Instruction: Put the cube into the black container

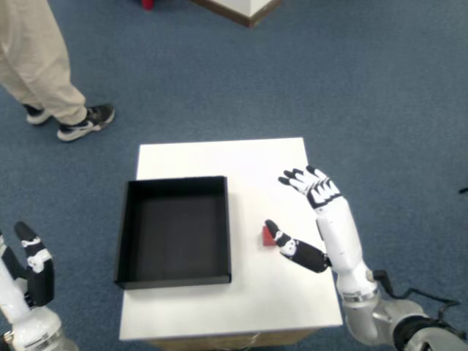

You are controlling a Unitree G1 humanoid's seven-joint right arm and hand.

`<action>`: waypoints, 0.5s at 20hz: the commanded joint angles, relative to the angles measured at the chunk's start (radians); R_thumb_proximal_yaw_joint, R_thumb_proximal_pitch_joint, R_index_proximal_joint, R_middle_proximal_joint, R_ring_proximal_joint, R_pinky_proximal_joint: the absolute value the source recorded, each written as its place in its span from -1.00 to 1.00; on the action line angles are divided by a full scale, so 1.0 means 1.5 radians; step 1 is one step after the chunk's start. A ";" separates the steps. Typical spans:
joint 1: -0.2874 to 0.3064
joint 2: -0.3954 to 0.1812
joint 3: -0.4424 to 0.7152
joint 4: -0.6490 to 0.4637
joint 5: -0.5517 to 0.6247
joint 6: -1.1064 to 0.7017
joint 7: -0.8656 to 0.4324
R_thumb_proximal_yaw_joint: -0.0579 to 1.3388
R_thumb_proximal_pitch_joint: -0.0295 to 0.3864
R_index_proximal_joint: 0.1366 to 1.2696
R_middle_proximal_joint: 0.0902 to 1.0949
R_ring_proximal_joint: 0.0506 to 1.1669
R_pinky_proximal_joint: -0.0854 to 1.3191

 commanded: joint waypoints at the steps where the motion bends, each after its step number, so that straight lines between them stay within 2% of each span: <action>1: -0.035 -0.006 0.007 -0.005 -0.013 0.033 -0.029 -0.22 -0.50 -0.49 -0.54 -0.54 -0.56; 6: -0.044 0.009 0.015 0.031 -0.032 0.103 -0.024 -0.27 -0.64 -0.43 -0.50 -0.53 -0.58; 8: -0.052 0.012 0.015 0.047 -0.033 0.127 -0.013 -0.27 -0.82 -0.41 -0.49 -0.53 -0.59; 10: -0.060 0.013 0.017 0.067 -0.036 0.153 0.010 -0.32 -0.90 -0.40 -0.49 -0.54 -0.60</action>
